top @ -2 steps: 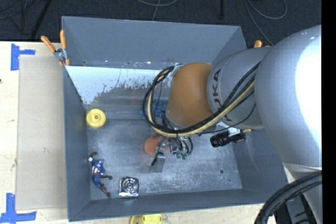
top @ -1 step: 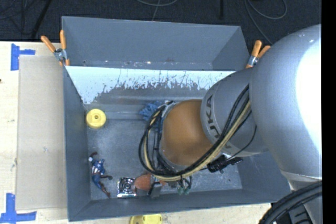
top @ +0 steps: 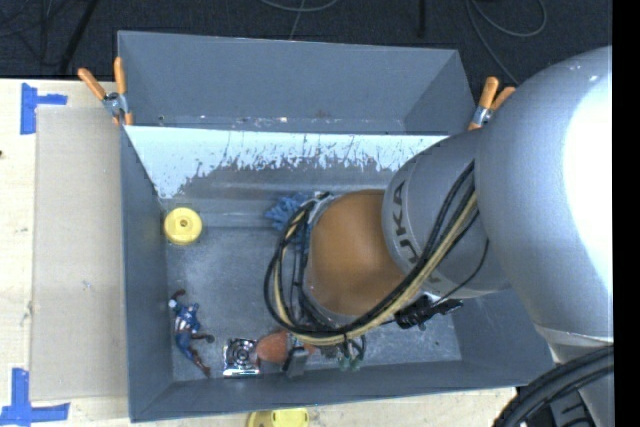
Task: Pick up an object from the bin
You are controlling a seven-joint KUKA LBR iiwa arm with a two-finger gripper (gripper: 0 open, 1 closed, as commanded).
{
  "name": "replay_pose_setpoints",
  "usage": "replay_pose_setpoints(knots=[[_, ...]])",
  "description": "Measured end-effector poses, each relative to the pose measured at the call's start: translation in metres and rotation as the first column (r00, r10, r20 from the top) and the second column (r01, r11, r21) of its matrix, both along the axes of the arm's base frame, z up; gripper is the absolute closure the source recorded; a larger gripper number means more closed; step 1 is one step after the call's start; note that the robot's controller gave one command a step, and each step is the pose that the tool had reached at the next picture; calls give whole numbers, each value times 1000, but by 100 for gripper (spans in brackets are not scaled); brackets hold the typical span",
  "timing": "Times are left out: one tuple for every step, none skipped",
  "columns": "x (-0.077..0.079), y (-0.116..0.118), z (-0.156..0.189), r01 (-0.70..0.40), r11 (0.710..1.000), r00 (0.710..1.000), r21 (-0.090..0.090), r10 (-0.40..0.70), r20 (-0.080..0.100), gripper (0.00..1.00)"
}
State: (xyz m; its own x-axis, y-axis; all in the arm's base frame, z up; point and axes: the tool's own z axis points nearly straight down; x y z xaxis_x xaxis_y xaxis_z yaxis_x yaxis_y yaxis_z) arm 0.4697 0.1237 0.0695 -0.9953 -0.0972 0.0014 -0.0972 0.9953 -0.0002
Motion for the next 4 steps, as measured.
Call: replay_pose_setpoints(knots=[[0, 0, 0, 0, 1000, 1000, 0, 0, 0, 100], [0, 0, 2, 0, 1000, 1000, 0, 0, -1, 100], [-2, -1, 11, 0, 1000, 1000, -2, 0, -7, 100], [1, 0, 87, 0, 1000, 1000, 1, 0, 5, 100]])
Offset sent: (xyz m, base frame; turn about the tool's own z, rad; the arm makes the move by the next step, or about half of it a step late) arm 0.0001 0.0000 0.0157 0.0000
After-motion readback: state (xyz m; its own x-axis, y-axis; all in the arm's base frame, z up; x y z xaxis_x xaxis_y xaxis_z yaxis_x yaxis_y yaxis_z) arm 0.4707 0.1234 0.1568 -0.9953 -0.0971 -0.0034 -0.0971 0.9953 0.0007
